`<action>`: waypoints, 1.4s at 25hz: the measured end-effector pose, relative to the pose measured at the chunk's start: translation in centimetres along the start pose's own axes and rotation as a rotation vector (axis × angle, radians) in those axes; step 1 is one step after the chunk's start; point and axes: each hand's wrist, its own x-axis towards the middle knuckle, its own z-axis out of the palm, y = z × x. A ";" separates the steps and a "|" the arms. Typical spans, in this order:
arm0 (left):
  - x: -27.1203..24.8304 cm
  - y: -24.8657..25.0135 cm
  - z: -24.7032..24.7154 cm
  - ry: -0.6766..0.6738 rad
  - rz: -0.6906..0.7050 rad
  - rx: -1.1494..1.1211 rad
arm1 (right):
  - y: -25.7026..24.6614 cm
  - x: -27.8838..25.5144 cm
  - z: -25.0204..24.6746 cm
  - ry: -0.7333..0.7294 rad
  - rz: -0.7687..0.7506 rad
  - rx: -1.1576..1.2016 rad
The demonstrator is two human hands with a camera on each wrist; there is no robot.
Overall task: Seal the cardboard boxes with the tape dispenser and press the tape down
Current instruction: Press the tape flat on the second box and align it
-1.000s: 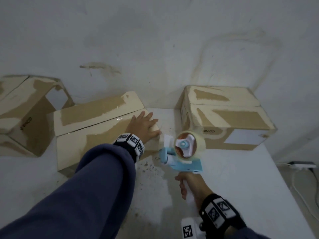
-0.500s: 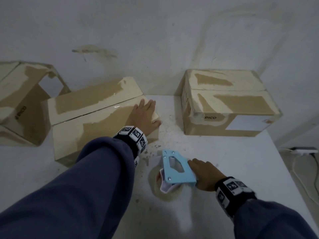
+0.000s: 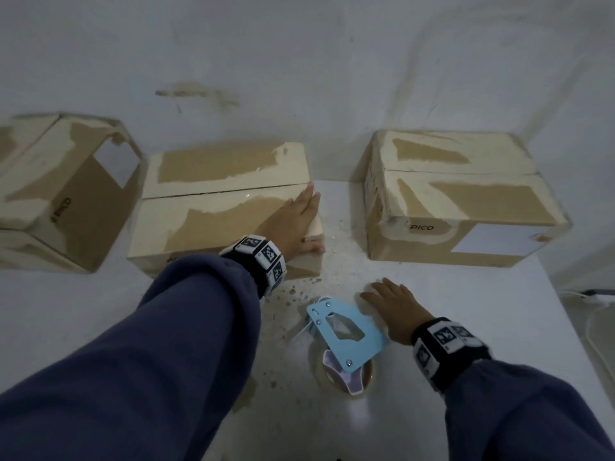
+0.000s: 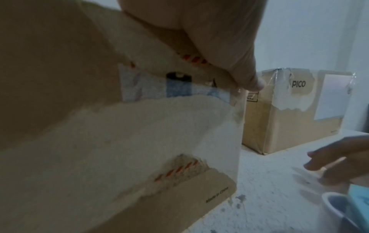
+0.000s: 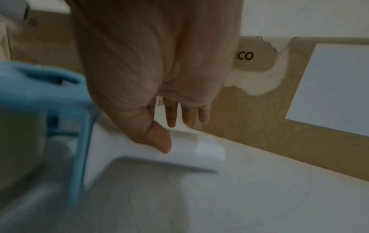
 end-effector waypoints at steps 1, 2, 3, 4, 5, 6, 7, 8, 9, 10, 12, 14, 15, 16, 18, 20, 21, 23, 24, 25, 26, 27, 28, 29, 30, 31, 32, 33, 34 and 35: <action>-0.1 0.0 0.1 0.017 -0.028 -0.010 | -0.3 0.2 -0.6 0.046 0.040 0.081; -0.2 0.1 0.1 0.029 -0.055 0.023 | -0.7 0.7 -1.4 0.125 0.071 0.193; -0.4 0.1 0.1 0.040 -0.083 0.075 | -1.3 1.3 -2.6 0.258 0.082 0.297; -0.7 0.0 0.2 0.061 -0.113 0.101 | -2.1 1.9 -3.8 0.425 0.075 0.388; -1.2 -0.3 0.0 0.091 -0.149 0.090 | -2.9 2.7 -5.1 0.559 0.064 0.444; -1.9 -0.7 -0.2 0.129 -0.178 0.056 | -3.7 3.6 -6.1 0.678 0.046 0.466; -2.7 -1.4 -0.4 0.181 -0.190 0.009 | -4.7 4.3 -7.0 0.786 0.031 0.468; -3.8 -2.4 -0.7 0.240 -0.201 -0.039 | -5.7 5.0 -7.8 0.866 0.024 0.469; -4.9 -3.6 -0.9 0.307 -0.217 -0.091 | -6.6 5.5 -8.4 0.904 0.023 0.491; -6.3 -5.1 -1.0 0.392 -0.241 -0.137 | -7.4 6.1 -8.8 0.895 0.019 0.530; -9.2 -8.4 -0.6 0.567 -0.314 -0.179 | -8.6 6.9 -8.7 0.760 0.030 0.588; -12.1 -11.4 0.6 0.631 -0.433 -0.184 | -9.2 7.4 -7.9 0.613 0.053 0.642; -13.3 -12.4 1.0 0.589 -0.507 -0.224 | -9.5 7.6 -7.4 0.573 0.066 0.673; -14.3 -13.1 1.7 0.516 -0.570 -0.289 | -9.6 7.7 -7.0 0.571 0.076 0.704; -15.6 -13.8 2.7 0.442 -0.627 -0.432 | -10.2 8.0 -6.7 0.624 0.078 0.787; -15.6 -13.7 2.8 0.491 -0.623 -0.577 | -10.5 7.9 -6.7 0.683 0.093 0.883; -15.5 -13.3 2.4 0.523 -0.634 -0.633 | -10.7 7.6 -6.7 0.689 0.107 0.925; -15.6 -13.7 2.0 0.561 -0.684 -0.727 | -11.4 7.3 -6.9 0.687 0.136 1.043; -15.7 -14.3 1.9 0.553 -0.701 -0.777 | -11.5 7.1 -7.1 0.697 0.159 1.131; -15.9 -15.0 1.8 0.540 -0.696 -0.824 | -11.5 7.2 -7.2 0.710 0.182 1.227; -16.1 -16.1 1.7 0.528 -0.674 -0.865 | -11.2 7.3 -7.4 0.733 0.214 1.318; -16.3 -17.0 1.4 0.525 -0.644 -0.906 | -10.9 7.5 -7.6 0.752 0.255 1.403; -16.4 -17.9 1.0 0.522 -0.626 -0.952 | -10.5 7.6 -7.9 0.770 0.295 1.467; -16.3 -18.4 0.3 0.517 -0.616 -1.001 | -10.3 7.5 -8.4 0.784 0.319 1.488; -16.1 -18.9 -0.3 0.496 -0.606 -1.023 | -10.1 7.4 -8.8 0.801 0.331 1.461; -16.0 -19.3 -0.8 0.461 -0.578 -1.015 | -10.1 6.9 -9.1 0.809 0.333 1.402; -15.9 -19.8 -1.2 0.418 -0.545 -0.986 | -10.2 6.5 -9.2 0.815 0.335 1.332; -16.0 -20.3 -1.6 0.356 -0.518 -0.946 | -10.1 6.0 -9.4 0.811 0.338 1.271; -16.3 -20.8 -1.9 0.291 -0.504 -0.910 | -9.8 5.7 -9.5 0.790 0.341 1.220; -16.5 -21.4 -2.2 0.223 -0.494 -0.875 | -9.5 5.4 -9.7 0.758 0.344 1.182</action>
